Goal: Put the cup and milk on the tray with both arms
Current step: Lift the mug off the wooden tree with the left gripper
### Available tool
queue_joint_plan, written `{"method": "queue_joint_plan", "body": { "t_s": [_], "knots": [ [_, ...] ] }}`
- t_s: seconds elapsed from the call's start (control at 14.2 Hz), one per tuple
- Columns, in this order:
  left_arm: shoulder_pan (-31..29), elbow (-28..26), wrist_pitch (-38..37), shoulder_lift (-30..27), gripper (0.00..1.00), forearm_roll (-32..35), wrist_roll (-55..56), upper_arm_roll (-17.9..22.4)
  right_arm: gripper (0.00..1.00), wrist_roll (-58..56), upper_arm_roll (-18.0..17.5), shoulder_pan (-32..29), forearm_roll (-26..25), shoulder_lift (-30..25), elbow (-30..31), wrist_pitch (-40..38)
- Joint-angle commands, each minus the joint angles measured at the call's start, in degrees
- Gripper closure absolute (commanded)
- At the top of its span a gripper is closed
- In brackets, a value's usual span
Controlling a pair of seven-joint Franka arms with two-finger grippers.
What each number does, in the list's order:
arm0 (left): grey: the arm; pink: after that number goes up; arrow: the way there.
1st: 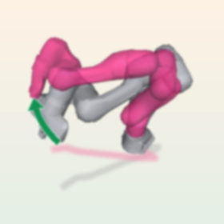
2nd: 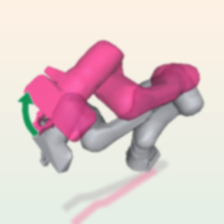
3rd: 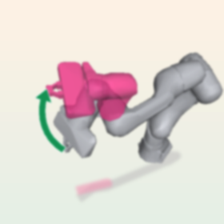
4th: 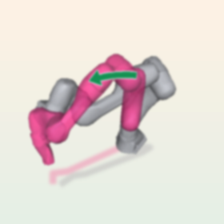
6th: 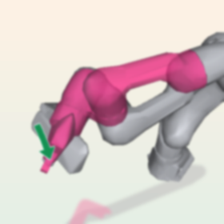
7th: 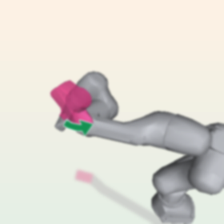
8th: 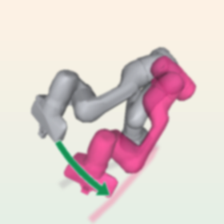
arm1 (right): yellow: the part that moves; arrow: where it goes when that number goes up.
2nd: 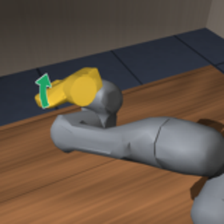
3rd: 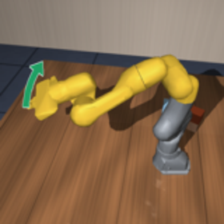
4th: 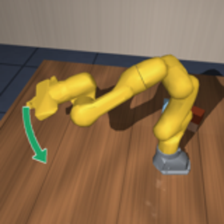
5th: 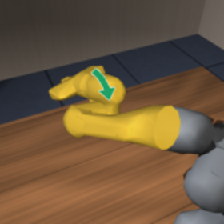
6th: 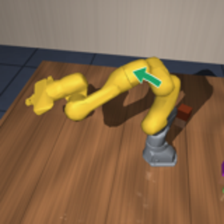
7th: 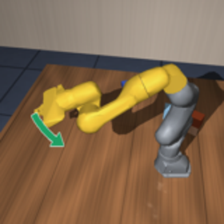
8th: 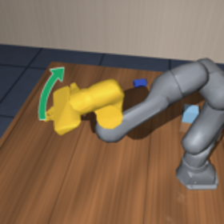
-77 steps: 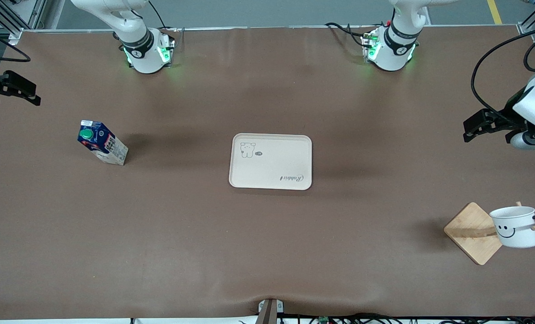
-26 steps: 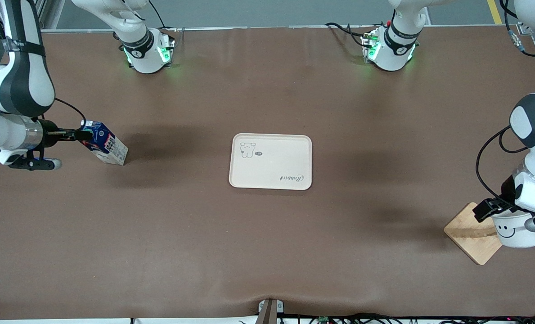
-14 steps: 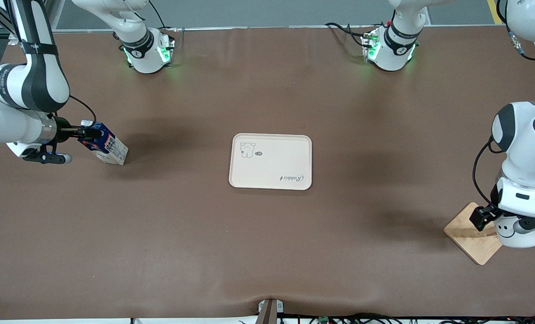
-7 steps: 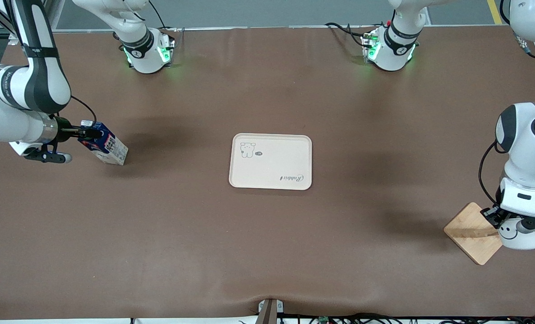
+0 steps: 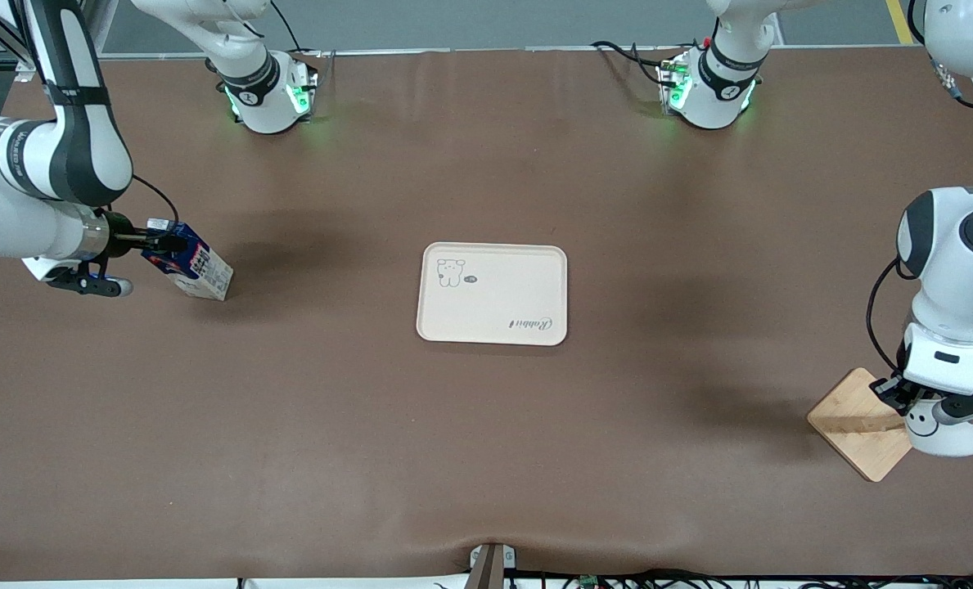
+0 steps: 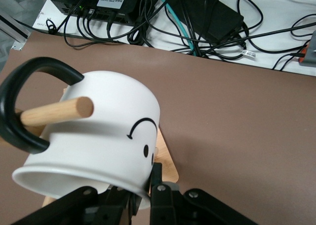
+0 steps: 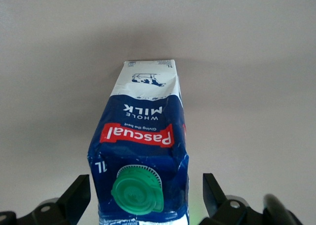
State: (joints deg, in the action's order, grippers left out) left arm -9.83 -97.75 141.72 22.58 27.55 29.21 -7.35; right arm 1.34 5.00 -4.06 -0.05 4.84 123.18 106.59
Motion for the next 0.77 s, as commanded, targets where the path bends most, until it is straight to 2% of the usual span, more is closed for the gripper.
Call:
{"method": "queue_joint_plan", "body": {
  "t_s": [0.0,0.28,0.7],
  "knots": [
    [1.0,0.2,0.2,-1.4,1.0,1.5,0.3,-0.3,0.0,1.1,-0.6,-0.5,-0.2,-1.9,2.0,0.7],
    [2.0,0.2,-1.9,-4.6,1.0,1.5,-2.4,-0.5,0.0,1.2,-0.6,-0.6,-0.1,-1.8,2.1,0.8],
    [7.2,2.0,-15.6,-7.4,1.0,4.5,-2.8,-4.7,0.0,1.2,-0.6,-0.6,-0.1,-1.7,2.9,1.7]
  ]
}}
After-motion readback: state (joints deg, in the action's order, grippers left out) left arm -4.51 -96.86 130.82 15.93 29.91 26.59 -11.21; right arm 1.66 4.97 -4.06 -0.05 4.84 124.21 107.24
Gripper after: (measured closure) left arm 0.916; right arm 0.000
